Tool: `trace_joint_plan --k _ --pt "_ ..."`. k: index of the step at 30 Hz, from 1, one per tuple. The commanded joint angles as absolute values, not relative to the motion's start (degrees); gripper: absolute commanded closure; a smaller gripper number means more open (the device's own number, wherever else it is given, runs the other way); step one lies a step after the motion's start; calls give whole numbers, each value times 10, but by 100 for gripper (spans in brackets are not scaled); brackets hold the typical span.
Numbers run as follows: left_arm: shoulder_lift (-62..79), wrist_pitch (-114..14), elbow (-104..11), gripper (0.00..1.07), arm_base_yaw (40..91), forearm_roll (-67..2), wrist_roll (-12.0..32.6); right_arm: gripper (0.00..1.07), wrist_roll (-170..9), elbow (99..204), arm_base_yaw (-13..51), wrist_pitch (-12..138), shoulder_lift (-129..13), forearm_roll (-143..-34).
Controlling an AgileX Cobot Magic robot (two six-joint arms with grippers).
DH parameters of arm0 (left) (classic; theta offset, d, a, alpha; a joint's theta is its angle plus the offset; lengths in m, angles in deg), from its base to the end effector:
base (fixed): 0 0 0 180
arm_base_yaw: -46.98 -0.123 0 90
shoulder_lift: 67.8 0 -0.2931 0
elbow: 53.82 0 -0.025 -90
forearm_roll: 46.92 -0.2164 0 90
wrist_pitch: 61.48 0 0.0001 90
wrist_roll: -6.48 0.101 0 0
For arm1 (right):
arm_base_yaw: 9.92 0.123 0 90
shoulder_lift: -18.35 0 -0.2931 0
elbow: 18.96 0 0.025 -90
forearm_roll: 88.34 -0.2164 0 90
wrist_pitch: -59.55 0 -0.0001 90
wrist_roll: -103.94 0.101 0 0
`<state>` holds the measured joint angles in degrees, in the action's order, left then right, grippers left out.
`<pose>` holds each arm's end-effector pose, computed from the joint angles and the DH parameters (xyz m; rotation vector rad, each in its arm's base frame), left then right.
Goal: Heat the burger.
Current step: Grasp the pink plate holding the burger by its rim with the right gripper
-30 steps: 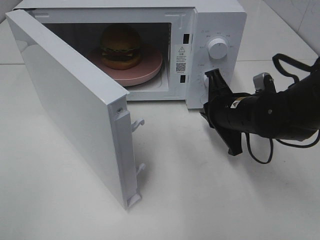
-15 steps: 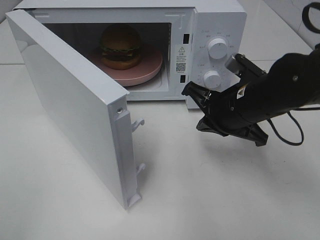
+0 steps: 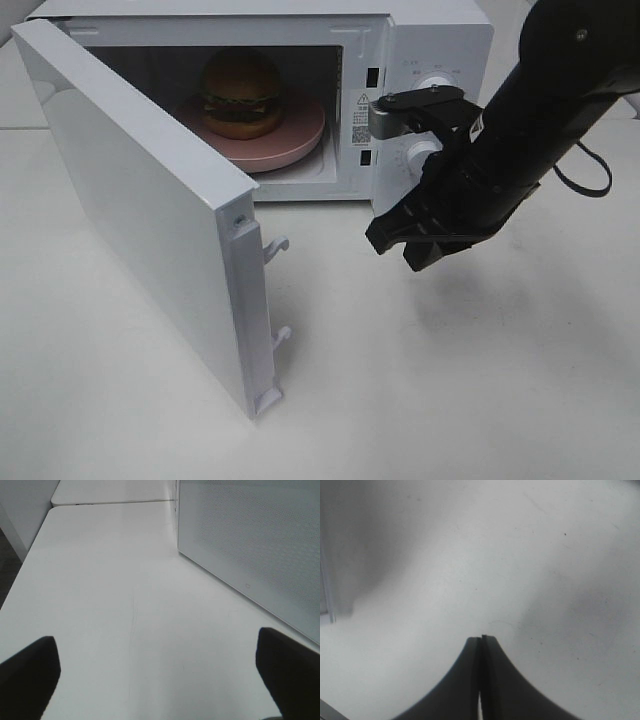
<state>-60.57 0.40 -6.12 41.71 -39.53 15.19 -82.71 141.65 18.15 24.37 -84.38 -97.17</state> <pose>-0.0371 -0.0149 0.2596 0.0703 2.0308 -0.0005 0.2609 0.1492 0.2224 -0.6805 2.6776 0.2578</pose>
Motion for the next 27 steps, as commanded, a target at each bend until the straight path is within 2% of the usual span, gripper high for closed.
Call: trace_joint_plan --k 1,13,15,19,21,22,24,25,26,27 --pt "-614 -2 -59 7 416 -392 150 107 -979 1434 182 204 -838 -966" --pt "-614 -2 -59 7 416 -392 150 107 -1324 1439 182 178 -838 -963" --pt "-614 -2 -59 7 416 -392 150 106 -1438 1439 182 178 -838 -960" --pt "-614 -2 -59 7 416 -392 150 103 -1516 1439 182 185 -838 -936" --pt "-614 -2 -59 7 416 -392 150 95 -1530 1439 183 198 -838 -926" --pt "-614 -2 -59 7 416 -392 150 95 -1530 1439 183 198 -838 -926" --pt "-614 -2 -59 7 416 -392 150 77 -1530 1439 194 212 -838 -914" --pt "-614 -2 -59 7 416 -392 150 77 -1530 1439 194 212 -838 -914" --pt "-614 -2 -59 7 416 -392 150 62 -1530 1439 204 226 -838 -898" --pt "-614 -2 -59 7 416 -392 150 62 -1530 1439 204 226 -838 -898"
